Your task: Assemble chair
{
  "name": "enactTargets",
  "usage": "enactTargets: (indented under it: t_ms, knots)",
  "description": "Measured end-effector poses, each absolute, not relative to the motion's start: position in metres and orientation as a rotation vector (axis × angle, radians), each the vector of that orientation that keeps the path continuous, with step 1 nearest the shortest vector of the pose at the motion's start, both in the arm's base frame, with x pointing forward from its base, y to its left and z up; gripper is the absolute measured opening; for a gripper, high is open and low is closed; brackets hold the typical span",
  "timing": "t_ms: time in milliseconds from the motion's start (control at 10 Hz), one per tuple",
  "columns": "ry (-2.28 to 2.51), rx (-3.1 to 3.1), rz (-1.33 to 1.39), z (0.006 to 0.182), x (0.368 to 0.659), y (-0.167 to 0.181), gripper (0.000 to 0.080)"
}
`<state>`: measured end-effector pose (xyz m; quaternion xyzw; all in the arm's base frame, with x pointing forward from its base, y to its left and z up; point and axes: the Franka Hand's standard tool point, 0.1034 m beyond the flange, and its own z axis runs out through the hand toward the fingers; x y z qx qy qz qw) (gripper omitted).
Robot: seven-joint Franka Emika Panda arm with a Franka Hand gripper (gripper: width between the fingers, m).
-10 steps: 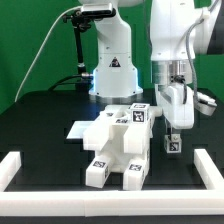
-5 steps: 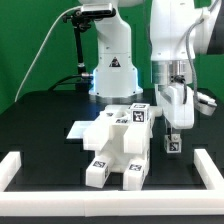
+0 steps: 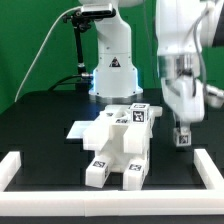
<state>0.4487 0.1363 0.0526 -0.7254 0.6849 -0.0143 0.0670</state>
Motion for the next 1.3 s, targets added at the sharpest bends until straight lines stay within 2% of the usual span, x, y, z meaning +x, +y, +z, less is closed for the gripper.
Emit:
enactTargets:
  t_ms: [200,300,400,500,700,800,900,1300]
  knots:
    - [2.037,-2.160,-0.036,0.076,0.446,0.137,0.0278]
    - [2.012,-2.152,0.002,0.094,0.446,0.140,0.0278]
    - [1.973,-2.127,0.017,0.123,0.454,0.132,0.0278]
    - [1.914,-2.139,0.005,0.141,0.463,0.118,0.0278]
    - [1.764,-2.250,-0.068,0.148,0.488,0.087,0.0278]
    - [1.636,-2.354,-0.177,0.146,0.497,0.076,0.0278]
    - [1.569,-2.411,-0.190,0.140,0.496,0.078,0.0278]
    - [1.561,-2.425,-0.182,0.138,0.494,0.078,0.0278]
